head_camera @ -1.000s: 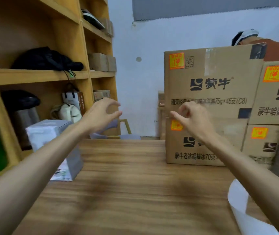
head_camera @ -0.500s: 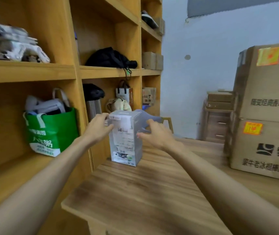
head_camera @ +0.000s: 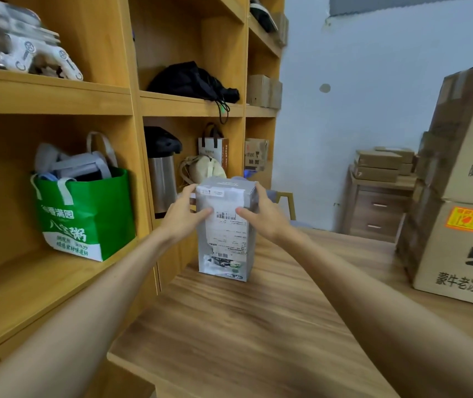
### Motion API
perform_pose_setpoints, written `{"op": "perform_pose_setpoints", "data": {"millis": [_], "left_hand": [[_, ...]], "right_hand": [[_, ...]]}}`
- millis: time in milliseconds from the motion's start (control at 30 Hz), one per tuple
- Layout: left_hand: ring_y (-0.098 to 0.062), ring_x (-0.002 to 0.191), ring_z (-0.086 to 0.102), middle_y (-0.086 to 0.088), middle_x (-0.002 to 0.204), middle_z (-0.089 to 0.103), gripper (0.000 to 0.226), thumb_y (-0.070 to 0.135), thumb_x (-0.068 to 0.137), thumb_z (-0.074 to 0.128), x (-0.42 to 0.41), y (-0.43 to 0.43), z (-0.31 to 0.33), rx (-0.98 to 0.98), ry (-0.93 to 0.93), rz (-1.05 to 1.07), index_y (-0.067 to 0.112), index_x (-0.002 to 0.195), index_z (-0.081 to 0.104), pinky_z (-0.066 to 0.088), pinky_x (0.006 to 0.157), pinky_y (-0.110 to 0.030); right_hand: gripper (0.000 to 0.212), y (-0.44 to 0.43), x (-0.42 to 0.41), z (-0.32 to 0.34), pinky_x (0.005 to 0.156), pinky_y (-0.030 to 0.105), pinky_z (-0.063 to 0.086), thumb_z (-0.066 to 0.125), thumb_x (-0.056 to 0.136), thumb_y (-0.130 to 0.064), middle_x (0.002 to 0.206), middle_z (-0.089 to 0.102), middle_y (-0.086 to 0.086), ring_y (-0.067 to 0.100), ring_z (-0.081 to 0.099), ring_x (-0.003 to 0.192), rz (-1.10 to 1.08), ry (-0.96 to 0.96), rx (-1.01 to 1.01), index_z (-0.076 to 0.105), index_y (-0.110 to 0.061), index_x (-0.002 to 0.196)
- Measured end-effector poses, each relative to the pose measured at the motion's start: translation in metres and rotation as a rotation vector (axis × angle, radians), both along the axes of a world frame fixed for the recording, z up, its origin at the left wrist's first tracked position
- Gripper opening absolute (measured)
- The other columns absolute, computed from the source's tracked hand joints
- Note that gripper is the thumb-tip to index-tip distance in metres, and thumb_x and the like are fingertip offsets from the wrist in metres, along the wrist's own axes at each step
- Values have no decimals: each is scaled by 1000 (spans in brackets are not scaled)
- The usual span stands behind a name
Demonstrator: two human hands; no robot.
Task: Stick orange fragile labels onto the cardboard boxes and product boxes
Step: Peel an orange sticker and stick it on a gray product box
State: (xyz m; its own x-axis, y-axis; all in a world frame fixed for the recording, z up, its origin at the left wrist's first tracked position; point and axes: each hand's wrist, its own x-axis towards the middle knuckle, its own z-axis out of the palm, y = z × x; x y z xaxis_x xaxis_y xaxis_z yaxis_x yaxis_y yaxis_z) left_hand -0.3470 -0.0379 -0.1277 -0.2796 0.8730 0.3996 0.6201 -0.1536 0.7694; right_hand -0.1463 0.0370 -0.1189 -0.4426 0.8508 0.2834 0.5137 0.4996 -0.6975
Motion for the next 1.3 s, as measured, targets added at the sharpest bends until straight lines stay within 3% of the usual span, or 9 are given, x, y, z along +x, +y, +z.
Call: {"op": "perform_pose_setpoints", "data": {"millis": [67, 167, 333, 433, 633, 767, 900, 1100, 1300], "left_hand": [[-15, 119, 58, 3, 135, 57, 65, 28, 95, 70, 3, 1, -2, 35, 19, -23, 28, 152, 37, 59, 91, -42], [-14, 105, 64, 1, 129, 60, 67, 26, 95, 70, 20, 0, 1, 68, 36, -53, 29, 153, 38, 60, 71, -28], [-15, 97, 62, 6, 134, 51, 76, 22, 94, 72, 83, -1, 14, 106, 65, -139, 28, 158, 31, 53, 55, -14], [-11, 94, 63, 5, 133, 54, 76, 24, 94, 72, 126, -3, 18, 118, 82, -202, 28, 158, 32, 57, 58, -19], [-14, 99, 65, 2, 114, 68, 74, 35, 90, 75, 225, -5, 23, 180, 142, -330, 27, 154, 40, 59, 90, -45], [-13, 90, 67, 0, 102, 71, 68, 40, 87, 77, 289, -6, 19, 246, 183, -379, 32, 148, 48, 57, 87, -43], [-8, 93, 66, 3, 109, 67, 62, 43, 88, 75, 343, -9, 9, 276, 212, -442, 42, 144, 48, 57, 90, -41], [-5, 116, 59, 7, 133, 55, 60, 38, 92, 72, 387, -12, -12, 275, 106, -545, 37, 147, 48, 54, 101, -39], [-8, 129, 57, 11, 142, 58, 54, 33, 94, 71, 387, -13, -27, 200, -108, -677, 45, 141, 47, 52, 105, -42]], "right_hand": [[95, 4, 9, -5, 98, 55, 51, 57, 72, -69, 137, 62, 0, 27, 61, 122, 21, 82, -12, 19, -36, 152], [86, 0, 36, -3, 97, 52, 52, 58, 72, -68, 132, 65, -5, 20, 63, 118, 22, 136, -5, 31, -38, 148], [64, -33, 105, 17, 103, 42, 46, 64, 94, -43, 129, 60, -8, 13, 58, 118, -28, 169, 49, 35, -30, 150], [68, -42, 156, 23, 101, 39, 45, 64, 95, -39, 134, 57, 0, 15, 53, 124, -103, 146, 98, 32, -25, 154], [90, -67, 270, 21, 96, 51, 54, 64, 78, -70, 133, 63, 3, 16, 60, 121, -201, 174, 104, 32, -35, 154], [70, -91, 338, 16, 90, 47, 58, 66, 89, -52, 125, 66, -2, 16, 63, 117, -237, 214, 88, 34, -40, 151], [74, -107, 393, 5, 95, 52, 54, 66, 89, -51, 126, 67, -8, 11, 63, 116, -275, 231, 97, 32, -35, 153], [72, -114, 434, -17, 95, 51, 55, 66, 89, -48, 121, 70, -10, 11, 66, 111, -299, 292, 89, 32, -42, 152], [67, -117, 429, -36, 102, 48, 50, 61, 94, -51, 138, 57, -22, -3, 49, 130, -291, 272, 163, 26, -50, 151]]}}
